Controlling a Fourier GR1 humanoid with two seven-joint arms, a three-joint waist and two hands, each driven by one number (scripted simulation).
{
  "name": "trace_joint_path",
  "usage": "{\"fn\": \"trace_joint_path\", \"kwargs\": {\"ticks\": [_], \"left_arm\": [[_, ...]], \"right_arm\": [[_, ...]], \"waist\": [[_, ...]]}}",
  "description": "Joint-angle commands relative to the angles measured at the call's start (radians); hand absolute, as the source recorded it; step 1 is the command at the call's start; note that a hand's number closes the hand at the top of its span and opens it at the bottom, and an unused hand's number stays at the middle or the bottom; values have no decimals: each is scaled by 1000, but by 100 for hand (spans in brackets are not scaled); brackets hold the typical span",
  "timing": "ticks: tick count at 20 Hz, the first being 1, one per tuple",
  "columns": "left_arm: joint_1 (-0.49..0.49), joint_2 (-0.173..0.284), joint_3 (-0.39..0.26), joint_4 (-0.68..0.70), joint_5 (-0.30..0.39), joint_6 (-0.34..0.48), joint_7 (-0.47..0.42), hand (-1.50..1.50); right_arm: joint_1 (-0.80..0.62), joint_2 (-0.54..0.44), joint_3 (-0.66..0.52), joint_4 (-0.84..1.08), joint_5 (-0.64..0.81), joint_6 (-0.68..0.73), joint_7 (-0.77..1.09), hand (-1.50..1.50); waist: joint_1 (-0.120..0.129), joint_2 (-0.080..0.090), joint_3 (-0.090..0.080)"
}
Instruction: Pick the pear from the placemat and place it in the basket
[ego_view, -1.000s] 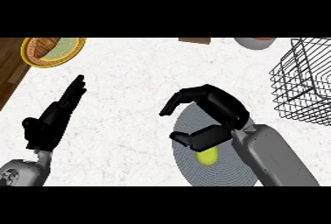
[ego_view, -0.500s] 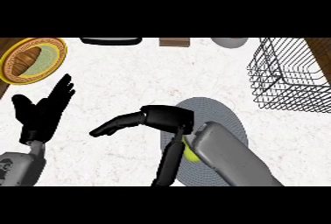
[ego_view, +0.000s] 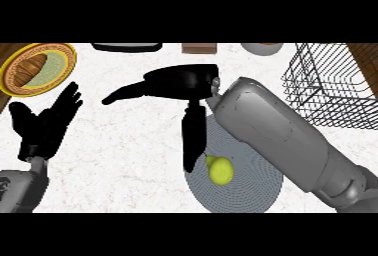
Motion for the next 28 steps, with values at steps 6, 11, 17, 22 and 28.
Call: {"fn": "trace_joint_path", "kwargs": {"ticks": [6, 11, 17, 22, 28], "left_arm": [[-29, -30, -3, 30, -12, -14, -14, 0], [-55, -34, 3, 5, -25, 9, 19, 0], [-22, -21, 25, 9, -20, -19, 3, 0], [-51, -26, 34, 27, -31, -12, 14, 0], [-37, -81, 19, 26, -53, 21, 12, 0]], "right_arm": [[-302, -24, -11, 358, 71, 307, -31, -150], [-257, -79, 29, 448, 154, 443, -200, -150], [-258, -156, -16, 520, 127, 525, -317, -150], [-175, -190, -38, 517, 154, 417, -423, -150], [-42, -174, 28, 451, 249, 359, -514, -150]], "waist": [[17, 10, 0], [12, 13, 2], [2, 8, 2], [-2, 13, 3], [-11, 9, 3]]}}
